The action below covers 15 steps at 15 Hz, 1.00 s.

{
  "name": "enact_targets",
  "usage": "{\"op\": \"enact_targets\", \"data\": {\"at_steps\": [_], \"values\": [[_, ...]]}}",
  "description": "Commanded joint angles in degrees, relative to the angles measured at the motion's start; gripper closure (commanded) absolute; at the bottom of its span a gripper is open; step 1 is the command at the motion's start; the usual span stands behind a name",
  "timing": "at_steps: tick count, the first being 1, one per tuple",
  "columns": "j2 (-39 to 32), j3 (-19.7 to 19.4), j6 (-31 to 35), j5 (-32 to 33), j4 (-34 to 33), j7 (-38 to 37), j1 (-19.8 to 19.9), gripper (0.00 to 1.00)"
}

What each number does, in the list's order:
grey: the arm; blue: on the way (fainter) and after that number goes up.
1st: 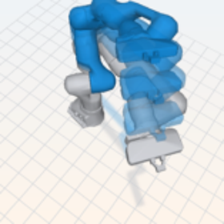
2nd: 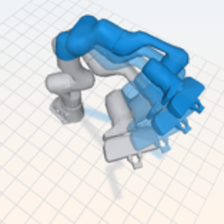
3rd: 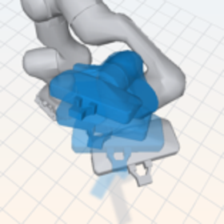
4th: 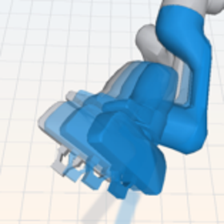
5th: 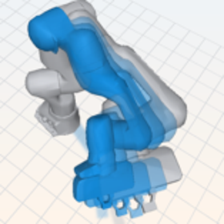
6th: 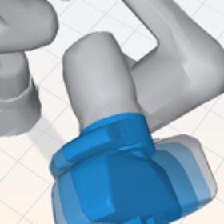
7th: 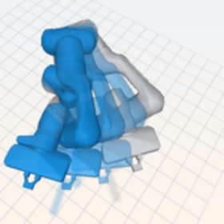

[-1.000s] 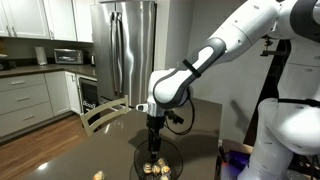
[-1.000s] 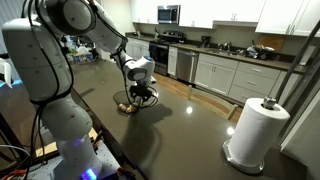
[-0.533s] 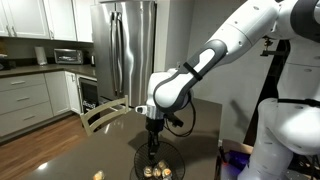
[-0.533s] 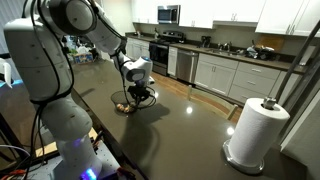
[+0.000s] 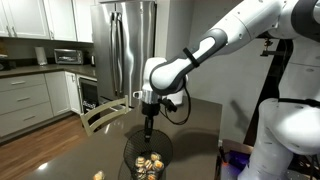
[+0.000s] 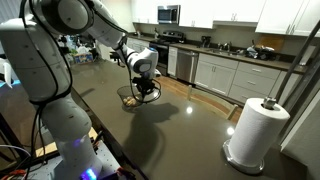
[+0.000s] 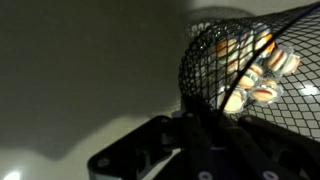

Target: Move the basket to the right

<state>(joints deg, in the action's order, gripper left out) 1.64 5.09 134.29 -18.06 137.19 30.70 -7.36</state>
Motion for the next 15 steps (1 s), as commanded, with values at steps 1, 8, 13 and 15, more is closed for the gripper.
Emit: {"op": "enact_targets", "data": {"at_steps": [1, 8, 13, 15], "values": [[0.7, -2.4, -8.8, 2.4, -8.3, -4.2, 2.8, 0.94], [-3.9, -8.7, -22.1, -0.1, -25.3, -6.3, 9.0, 0.94], [-6.7, -11.7, -25.3, -0.8, -30.9, -8.2, 13.1, 0.94], [-7.4, -12.6, -25.2, -1.4, -31.6, -8.4, 14.8, 0.94]]}}
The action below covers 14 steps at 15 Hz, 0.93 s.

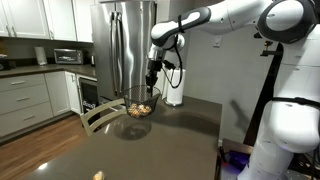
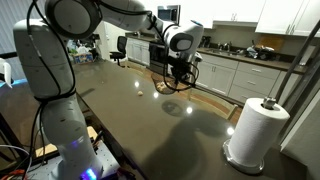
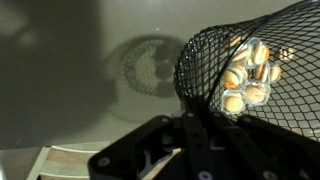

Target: Move the basket to the right

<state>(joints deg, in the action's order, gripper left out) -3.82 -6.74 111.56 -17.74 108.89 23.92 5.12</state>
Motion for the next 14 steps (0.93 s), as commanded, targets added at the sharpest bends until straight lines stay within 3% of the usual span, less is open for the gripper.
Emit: {"op": "enact_targets", "data": {"at_steps": [1, 9, 14], "values": [[-2.2, -1.3, -2.0, -1.9, -3.2, -1.7, 3.1, 0.94], [-3.2, -4.9, 1.7, -2.9, -0.3, -2.0, 8.7, 0.94], [-3.9, -5.2, 6.2, -5.1, 2.2, -1.2, 10.1, 0.95]]}}
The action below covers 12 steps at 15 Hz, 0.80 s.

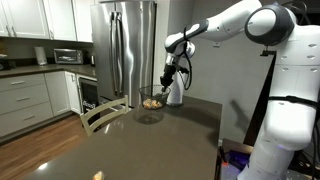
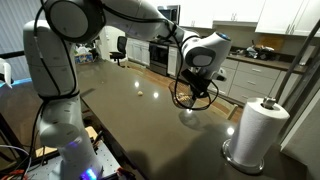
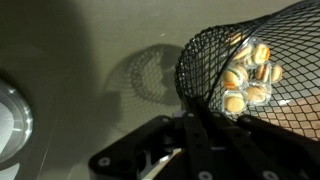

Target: Move the basket to the right

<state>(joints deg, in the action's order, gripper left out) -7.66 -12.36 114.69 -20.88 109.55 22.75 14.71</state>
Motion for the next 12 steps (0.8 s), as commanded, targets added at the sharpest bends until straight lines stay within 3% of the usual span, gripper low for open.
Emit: {"op": "enact_targets", "data": {"at_steps": [1, 12], "values": [[-0.4, 0.6, 4.2, -2.2, 2.0, -0.1, 0.5, 0.94], [-5.4, 2.3, 12.3, -2.5, 5.3, -0.2, 0.9, 0.95]]}}
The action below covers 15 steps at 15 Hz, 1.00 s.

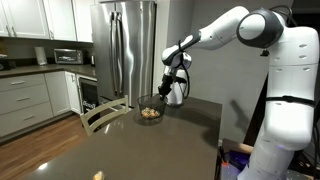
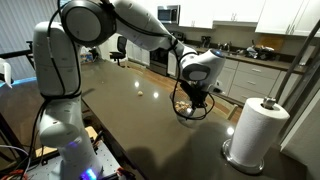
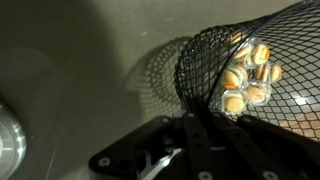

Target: Move the basket to the right

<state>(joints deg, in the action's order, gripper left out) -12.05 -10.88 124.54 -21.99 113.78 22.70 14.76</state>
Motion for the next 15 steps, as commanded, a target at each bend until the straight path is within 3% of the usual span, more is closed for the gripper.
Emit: {"op": "enact_targets", "data": {"at_steps": [1, 6, 7, 9, 15], "values": [[-1.5, 0.9, 2.9, -1.6, 1.3, 0.0, 1.0, 0.94], [-3.6, 1.4, 3.4, -2.7, 1.4, 0.0, 1.6, 0.95], [-3.8, 1.5, 3.2, -2.9, 1.3, 0.1, 1.7, 0.69], [-3.6, 1.6, 3.1, -2.9, 1.4, 0.0, 1.7, 0.62], [-1.1, 1.7, 2.9, -1.8, 2.6, -0.6, 1.1, 0.24]]}}
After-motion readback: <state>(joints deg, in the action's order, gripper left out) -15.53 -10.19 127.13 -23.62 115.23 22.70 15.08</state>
